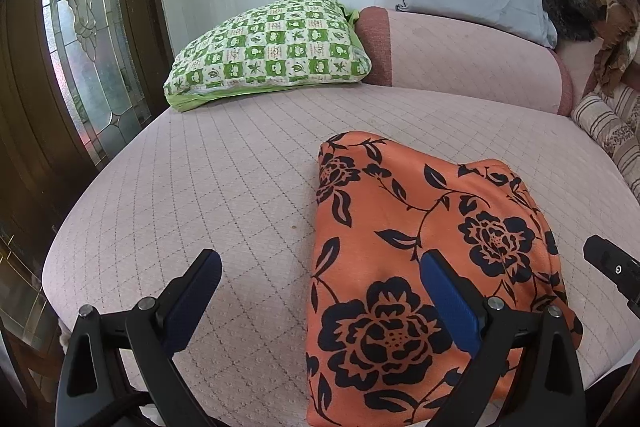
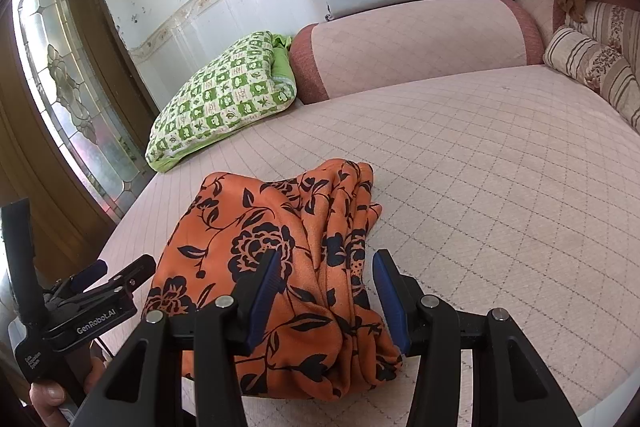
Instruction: Fold small clothes
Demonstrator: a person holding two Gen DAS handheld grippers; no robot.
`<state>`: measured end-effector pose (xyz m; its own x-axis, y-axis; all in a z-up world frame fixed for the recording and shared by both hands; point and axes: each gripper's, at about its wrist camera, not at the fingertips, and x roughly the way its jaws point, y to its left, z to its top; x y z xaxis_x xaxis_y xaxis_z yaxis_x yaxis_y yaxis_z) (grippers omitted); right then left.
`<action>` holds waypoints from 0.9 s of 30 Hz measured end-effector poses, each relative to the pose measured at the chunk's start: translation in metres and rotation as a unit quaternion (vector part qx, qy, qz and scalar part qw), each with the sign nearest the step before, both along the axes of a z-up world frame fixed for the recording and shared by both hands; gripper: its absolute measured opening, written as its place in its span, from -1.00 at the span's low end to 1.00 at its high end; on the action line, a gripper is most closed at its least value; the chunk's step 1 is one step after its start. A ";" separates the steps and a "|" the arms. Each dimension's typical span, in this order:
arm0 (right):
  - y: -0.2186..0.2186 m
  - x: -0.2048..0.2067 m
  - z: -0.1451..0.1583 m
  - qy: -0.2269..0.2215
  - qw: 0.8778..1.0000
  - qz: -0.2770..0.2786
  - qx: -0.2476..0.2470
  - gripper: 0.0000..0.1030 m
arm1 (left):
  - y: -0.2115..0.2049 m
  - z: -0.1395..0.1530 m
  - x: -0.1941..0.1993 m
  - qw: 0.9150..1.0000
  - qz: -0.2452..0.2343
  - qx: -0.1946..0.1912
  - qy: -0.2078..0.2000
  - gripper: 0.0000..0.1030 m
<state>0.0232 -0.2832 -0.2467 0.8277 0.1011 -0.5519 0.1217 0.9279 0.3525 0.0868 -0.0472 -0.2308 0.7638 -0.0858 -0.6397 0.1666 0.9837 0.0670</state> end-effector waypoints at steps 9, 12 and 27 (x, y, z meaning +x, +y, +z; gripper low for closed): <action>0.001 0.000 -0.001 0.001 1.000 0.002 -0.001 0.00 | -0.005 0.001 -0.003 1.000 -0.017 0.000 -0.001 0.93; 0.003 0.000 -0.001 0.001 1.000 0.004 -0.002 0.00 | -0.005 0.002 -0.005 1.000 -0.019 0.000 -0.001 0.93; 0.005 0.000 -0.001 0.001 1.000 0.011 -0.007 0.00 | -0.005 0.005 -0.009 0.999 -0.033 -0.009 -0.002 0.93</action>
